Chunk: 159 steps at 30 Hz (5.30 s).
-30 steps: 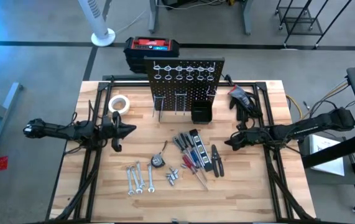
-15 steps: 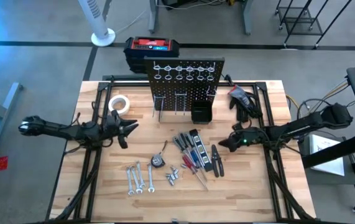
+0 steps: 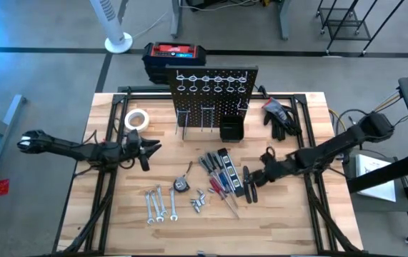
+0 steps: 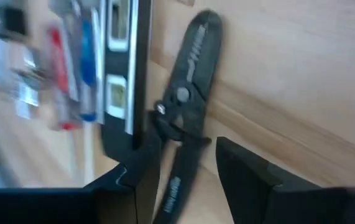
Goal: Hang tools onto peg board
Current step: Hang the combination pliers on the peg board
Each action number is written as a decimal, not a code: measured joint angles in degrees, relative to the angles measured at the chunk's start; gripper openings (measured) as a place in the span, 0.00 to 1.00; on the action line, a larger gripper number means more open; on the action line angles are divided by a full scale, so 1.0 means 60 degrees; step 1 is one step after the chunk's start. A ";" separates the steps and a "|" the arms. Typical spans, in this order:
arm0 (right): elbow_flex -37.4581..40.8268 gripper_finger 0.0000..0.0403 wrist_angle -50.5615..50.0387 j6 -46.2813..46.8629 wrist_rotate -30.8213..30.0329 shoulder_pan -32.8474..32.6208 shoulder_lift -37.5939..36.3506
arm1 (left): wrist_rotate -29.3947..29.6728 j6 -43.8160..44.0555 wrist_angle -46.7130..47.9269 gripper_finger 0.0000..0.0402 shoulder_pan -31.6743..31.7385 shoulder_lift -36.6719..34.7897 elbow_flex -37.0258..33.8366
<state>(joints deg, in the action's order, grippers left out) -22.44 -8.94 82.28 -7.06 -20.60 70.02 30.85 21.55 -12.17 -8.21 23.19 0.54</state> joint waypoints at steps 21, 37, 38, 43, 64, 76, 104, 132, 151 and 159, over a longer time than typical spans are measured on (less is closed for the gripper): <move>-0.3194 0.17 -0.4267 -0.0124 -0.0279 -0.0662 0.3834 | 0.0441 0.0740 0.0514 0.22 -0.0039 0.0836 0.0029; -0.4359 0.11 -0.6120 -0.1637 -0.0906 -0.0564 0.2882 | 0.1254 -0.0530 0.0176 0.22 -0.0032 0.0903 0.0582; -0.4476 0.11 -0.6379 -0.1781 -0.1063 -0.0564 0.2829 | 0.1254 -0.0550 0.0162 0.22 -0.0032 0.0926 0.0699; -0.4895 0.11 -0.6436 -0.2648 -0.1730 -0.0564 0.2767 | 0.1227 -0.0503 0.0143 0.22 -0.0032 0.0997 0.1068; -0.6875 0.10 -0.5228 -0.8629 -0.5025 -0.0436 0.4162 | -0.1572 -0.0092 -0.3468 0.22 -0.0039 0.5020 0.2030; -0.7932 0.10 -0.5213 -0.9473 -0.5801 -0.0436 0.5388 | -0.2688 -0.0818 -0.2107 0.45 0.0003 0.8752 0.5316; -0.8061 0.10 -0.5237 -0.9996 -0.6610 -0.0502 0.5402 | -0.5327 -0.1007 0.0692 0.39 0.1199 1.1058 0.8419; -0.6766 0.29 -0.5126 -0.3945 -0.9023 -0.2468 0.3650 | -0.5967 -0.1212 -0.1462 0.00 0.1382 1.0744 0.7902; -0.1204 0.59 0.5148 -0.3709 -1.0103 -0.3189 0.1905 | -0.5908 -0.0404 -1.1236 0.00 0.1476 1.0903 0.4178; 0.0027 0.57 1.2551 -0.9485 -0.7151 -0.1871 0.2186 | -0.5773 0.0010 -1.2986 0.00 0.1506 1.2112 0.4310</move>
<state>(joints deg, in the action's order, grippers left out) -22.28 66.37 25.37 -49.96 -31.83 83.14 -3.79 21.61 -90.08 0.82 95.86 26.40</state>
